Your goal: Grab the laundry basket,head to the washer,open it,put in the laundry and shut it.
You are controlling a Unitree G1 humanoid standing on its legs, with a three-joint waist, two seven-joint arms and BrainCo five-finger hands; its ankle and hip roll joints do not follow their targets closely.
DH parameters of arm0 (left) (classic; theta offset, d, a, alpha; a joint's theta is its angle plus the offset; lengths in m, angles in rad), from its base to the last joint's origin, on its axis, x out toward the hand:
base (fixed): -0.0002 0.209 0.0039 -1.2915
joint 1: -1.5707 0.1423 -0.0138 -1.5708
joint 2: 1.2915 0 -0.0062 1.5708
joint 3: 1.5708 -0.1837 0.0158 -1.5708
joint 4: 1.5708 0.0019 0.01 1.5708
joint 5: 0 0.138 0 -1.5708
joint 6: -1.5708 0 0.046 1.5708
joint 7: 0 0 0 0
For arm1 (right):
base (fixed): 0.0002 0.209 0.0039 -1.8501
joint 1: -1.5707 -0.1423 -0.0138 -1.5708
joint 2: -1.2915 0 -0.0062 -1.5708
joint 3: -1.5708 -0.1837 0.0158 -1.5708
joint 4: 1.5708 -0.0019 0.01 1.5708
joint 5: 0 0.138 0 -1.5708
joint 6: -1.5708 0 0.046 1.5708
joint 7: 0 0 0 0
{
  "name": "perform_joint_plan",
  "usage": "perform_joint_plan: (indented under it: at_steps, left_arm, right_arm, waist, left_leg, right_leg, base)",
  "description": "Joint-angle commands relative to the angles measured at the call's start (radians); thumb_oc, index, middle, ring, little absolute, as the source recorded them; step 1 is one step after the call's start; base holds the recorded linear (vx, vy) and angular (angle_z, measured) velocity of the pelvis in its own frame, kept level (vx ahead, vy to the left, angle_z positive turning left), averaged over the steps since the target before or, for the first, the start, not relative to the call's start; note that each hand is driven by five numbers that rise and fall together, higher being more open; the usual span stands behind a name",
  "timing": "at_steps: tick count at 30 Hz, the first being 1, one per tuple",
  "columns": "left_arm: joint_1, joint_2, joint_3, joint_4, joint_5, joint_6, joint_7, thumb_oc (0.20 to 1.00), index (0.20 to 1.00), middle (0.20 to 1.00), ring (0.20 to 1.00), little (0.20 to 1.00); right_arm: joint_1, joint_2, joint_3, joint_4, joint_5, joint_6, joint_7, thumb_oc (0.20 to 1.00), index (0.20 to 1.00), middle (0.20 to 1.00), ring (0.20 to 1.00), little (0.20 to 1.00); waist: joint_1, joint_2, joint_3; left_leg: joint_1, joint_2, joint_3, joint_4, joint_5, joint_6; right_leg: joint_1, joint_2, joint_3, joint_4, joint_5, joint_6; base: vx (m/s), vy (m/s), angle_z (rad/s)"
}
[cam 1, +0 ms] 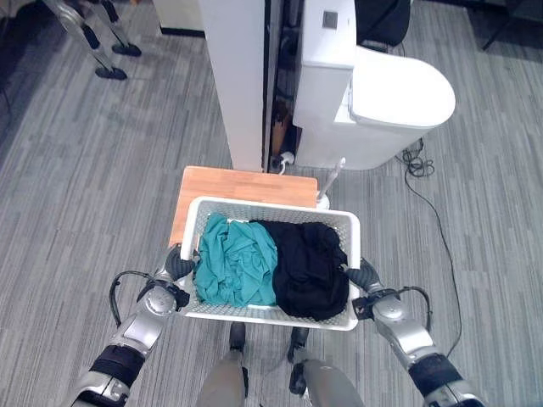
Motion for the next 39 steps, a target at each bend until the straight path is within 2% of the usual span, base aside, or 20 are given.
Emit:
perform_joint_plan:
  at_steps: [1, 7, 11, 12, 14, 15, 17, 18, 19, 21, 22, 23, 24, 25, 27, 30, 31, 34, 36, 39]
  left_arm:
    - [-0.016, 0.036, -0.023, -0.034, 0.064, -0.093, -0.039, 0.2, 0.2, 0.2, 0.2, 0.2]
    - [0.002, 0.002, -0.07, -0.067, 0.052, -0.099, -0.097, 0.2, 0.2, 0.2, 0.2, 0.2]
    - [-0.022, -0.047, -0.104, -0.045, 0.042, -0.097, -0.114, 0.2, 0.2, 0.2, 0.2, 0.2]
    - [-0.043, -0.069, -0.115, -0.038, 0.034, -0.098, -0.113, 0.2, 0.2, 0.2, 0.2, 0.2]
    - [-0.067, -0.093, -0.117, -0.021, 0.029, -0.1, -0.111, 0.2, 0.2, 0.2, 0.2, 0.2]
    - [-0.078, -0.097, -0.112, -0.018, 0.02, -0.096, -0.112, 0.2, 0.2, 0.2, 0.2, 0.2]
    - [-0.107, -0.09, -0.113, -0.015, 0.021, -0.089, -0.11, 0.2, 0.2, 0.2, 0.2, 0.2]
    - [-0.109, -0.091, -0.114, -0.014, 0.021, -0.089, -0.11, 0.2, 0.2, 0.2, 0.2, 0.2]
    - [-0.131, -0.074, -0.111, -0.004, 0.037, -0.081, -0.111, 0.2, 0.2, 0.2, 0.2, 0.2]
    - [-0.13, -0.053, -0.094, -0.008, 0.038, -0.08, -0.112, 0.2, 0.2, 0.2, 0.2, 0.2]
    - [-0.128, -0.052, -0.093, -0.009, 0.038, -0.08, -0.113, 0.2, 0.2, 0.2, 0.2, 0.2]
    - [-0.126, -0.038, -0.084, -0.009, 0.039, -0.078, -0.115, 0.2, 0.2, 0.2, 0.2, 0.2]
    - [-0.11, -0.014, -0.056, -0.013, 0.025, -0.077, -0.11, 0.2, 0.2, 0.2, 0.2, 0.2]
    - [-0.108, -0.012, -0.054, -0.014, 0.024, -0.077, -0.11, 0.2, 0.2, 0.2, 0.2, 0.2]
    - [-0.068, 0.019, -0.003, 0.002, 0.001, -0.083, -0.098, 0.2, 0.2, 0.2, 0.2, 0.2]
    - [-0.046, 0.027, 0.024, 0.012, -0.015, -0.083, -0.091, 0.2, 0.2, 0.2, 0.2, 0.2]
    - [-0.024, 0.027, 0.04, 0.017, -0.025, -0.09, -0.089, 0.2, 0.2, 0.2, 0.2, 0.2]
    - [0.007, 0.026, 0.066, 0.026, -0.035, -0.098, -0.087, 0.2, 0.2, 0.2, 0.2, 0.2]
    - [0.028, 0.028, 0.086, 0.039, -0.038, -0.095, -0.093, 0.2, 0.2, 0.2, 0.2, 0.2]
    - [0.033, 0.021, 0.096, 0.059, -0.032, -0.097, -0.088, 0.2, 0.2, 0.2, 0.2, 0.2]
  right_arm:
    - [-0.012, -0.04, -0.051, -0.082, 0.015, -0.089, 0.003, 0.2, 0.2, 0.2, 0.2, 0.2]
    - [0.077, -0.071, -0.123, -0.124, 0.003, -0.087, 0.025, 0.2, 0.2, 0.2, 0.2, 0.2]
    - [0.139, -0.088, -0.168, -0.142, -0.021, -0.078, 0.027, 0.2, 0.2, 0.2, 0.2, 0.2]
    - [0.148, -0.091, -0.188, -0.139, -0.025, -0.074, 0.018, 0.2, 0.2, 0.2, 0.2, 0.2]
    - [0.131, -0.101, -0.192, -0.131, -0.031, -0.072, 0.017, 0.2, 0.2, 0.2, 0.2, 0.2]
    - [0.119, -0.106, -0.197, -0.126, -0.03, -0.073, 0.011, 0.2, 0.2, 0.2, 0.2, 0.2]
    - [0.126, -0.116, -0.205, -0.136, -0.034, -0.072, 0.014, 0.2, 0.2, 0.2, 0.2, 0.2]
    - [0.125, -0.116, -0.206, -0.136, -0.034, -0.071, 0.015, 0.2, 0.2, 0.2, 0.2, 0.2]
    - [0.131, -0.116, -0.212, -0.126, -0.037, -0.074, 0.015, 0.2, 0.2, 0.2, 0.2, 0.2]
    - [0.14, -0.122, -0.214, -0.132, -0.052, -0.076, 0.031, 0.2, 0.2, 0.2, 0.2, 0.2]
    - [0.141, -0.121, -0.214, -0.134, -0.054, -0.076, 0.033, 0.2, 0.2, 0.2, 0.2, 0.2]
    - [0.139, -0.128, -0.214, -0.127, -0.061, -0.076, 0.042, 0.2, 0.2, 0.2, 0.2, 0.2]
    - [0.127, -0.134, -0.202, -0.11, -0.074, -0.072, 0.057, 0.2, 0.2, 0.2, 0.2, 0.2]
    - [0.126, -0.134, -0.199, -0.108, -0.075, -0.072, 0.058, 0.2, 0.2, 0.2, 0.2, 0.2]
    - [0.088, -0.138, -0.157, -0.055, -0.087, -0.069, 0.067, 0.2, 0.2, 0.2, 0.2, 0.2]
    - [0.07, -0.139, -0.13, -0.038, -0.084, -0.065, 0.077, 0.2, 0.2, 0.2, 0.2, 0.2]
    - [0.05, -0.145, -0.111, -0.028, -0.078, -0.065, 0.079, 0.2, 0.2, 0.2, 0.2, 0.2]
    - [0.025, -0.151, -0.086, -0.026, -0.08, -0.065, 0.087, 0.2, 0.2, 0.2, 0.2, 0.2]
    - [0.034, -0.169, -0.072, -0.049, -0.081, -0.064, 0.1, 0.2, 0.2, 0.2, 0.2, 0.2]
    - [0.06, -0.199, -0.085, -0.07, -0.08, -0.074, 0.1, 0.2, 0.2, 0.2, 0.2, 0.2]
  waist:
    - [-0.013, -0.051, -0.101]
    - [-0.035, -0.037, -0.14]
    - [-0.058, -0.011, -0.153]
    - [-0.078, 0.005, -0.147]
    - [-0.084, 0.022, -0.135]
    - [-0.078, 0.036, -0.121]
    - [-0.08, 0.052, -0.102]
    - [-0.08, 0.05, -0.1]
    - [-0.07, 0.053, -0.099]
    - [-0.057, 0.047, -0.104]
    - [-0.053, 0.043, -0.103]
    - [-0.046, 0.04, -0.111]
    - [-0.026, 0.029, -0.129]
    - [-0.022, 0.027, -0.13]
    - [0.041, -0.004, -0.169]
    - [0.068, -0.029, -0.185]
    - [0.087, -0.042, -0.186]
    - [0.106, -0.05, -0.182]
    - [0.103, -0.052, -0.171]
    - [0.077, -0.049, -0.155]
  left_leg:
    - [0.027, -0.043, -0.048, 0.065, -0.132, 0.084]
    - [0.079, -0.073, -0.04, 0.055, -0.146, 0.102]
    - [0.112, -0.113, -0.027, 0.049, -0.157, 0.122]
    - [0.121, -0.138, -0.013, 0.049, -0.165, 0.131]
    - [0.107, -0.158, 0.027, 0.06, -0.168, 0.14]
    - [0.102, -0.152, 0.064, 0.075, -0.174, 0.142]
    - [0.09, -0.133, 0.103, 0.088, -0.17, 0.144]
    - [0.088, -0.134, 0.103, 0.09, -0.168, 0.144]
    - [0.078, -0.12, 0.15, 0.113, -0.177, 0.15]
    - [0.062, -0.104, 0.216, 0.133, -0.178, 0.157]
    - [0.062, -0.106, 0.222, 0.138, -0.184, 0.157]
    - [0.05, -0.095, 0.256, 0.142, -0.178, 0.159]
    - [0.027, -0.07, 0.329, 0.146, -0.174, 0.161]
    - [0.027, -0.069, 0.335, 0.147, -0.176, 0.161]
    - [-0.017, -0.03, 0.431, 0.139, -0.147, 0.143]
    - [-0.045, -0.002, 0.48, 0.135, -0.119, 0.126]
    - [-0.073, 0.041, 0.52, 0.15, -0.084, 0.097]
    - [-0.091, 0.107, 0.567, 0.156, -0.035, 0.051]
    - [-0.099, 0.211, 0.583, 0.139, 0.072, -0.027]
    - [-0.078, 0.26, 0.559, 0.101, 0.128, -0.064]
  right_leg:
    - [0.021, -0.118, 0.004, 0.11, -0.049, 0.124]
    - [0.056, -0.135, 0.023, 0.109, -0.025, 0.139]
    - [0.063, -0.167, 0.053, 0.115, -0.012, 0.153]
    - [0.049, -0.191, 0.072, 0.122, 0.02, 0.167]
    - [0.006, -0.224, 0.086, 0.12, 0.096, 0.187]
    - [-0.014, -0.245, 0.044, 0.131, 0.117, 0.193]
    - [-0.01, -0.245, -0.027, 0.192, 0.042, 0.172]
    - [-0.013, -0.247, -0.027, 0.196, 0.04, 0.17]
    - [0.01, -0.234, -0.101, 0.326, -0.05, 0.161]
    - [0.032, -0.238, -0.177, 0.431, -0.111, 0.147]
    - [0.024, -0.244, -0.168, 0.447, -0.121, 0.147]
    - [0.049, -0.246, -0.205, 0.48, -0.139, 0.144]
    - [0.09, -0.262, -0.238, 0.52, -0.156, 0.139]
    - [0.087, -0.262, -0.23, 0.521, -0.157, 0.139]
    - [0.191, -0.286, -0.261, 0.456, -0.117, 0.148]
    - [0.232, -0.267, -0.248, 0.38, -0.092, 0.154]
    - [0.245, -0.231, -0.237, 0.264, -0.102, 0.153]
    - [0.264, -0.188, -0.245, 0.146, -0.128, 0.148]
    - [0.264, -0.087, -0.202, 0.059, -0.204, 0.098]
    - [0.261, -0.019, -0.173, 0.025, -0.222, 0.07]
  base:
    - [0.04, 0.058, -0.25]
    - [0.04, 0.078, -0.11]
    - [-0.03, 0.154, -0.13]
    - [-0.13, 0.185, -0.14]
    - [-0.22, 0.21, -0.28]
    - [-0.25, 0.123, -0.85]
    - [-0.2, 0.066, -1.0]
    - [-0.16, 0.066, -0.9]
    - [-0.17, 0.042, -0.75]
    - [-0.18, 0.027, -0.73]
    - [-0.16, -0.016, -1.01]
    - [-0.26, -0.07, -1.18]
    - [-0.26, -0.065, -0.9]
    - [-0.33, -0.157, -1.65]
    - [-0.29, -0.224, -1.71]
    - [-0.23, -0.258, -1.32]
    - [-0.3, -0.396, -1.36]
    - [-0.24, -0.393, -1.28]
    - [-0.23, -0.648, -1.65]
    - [-0.1, -0.382, -1.13]
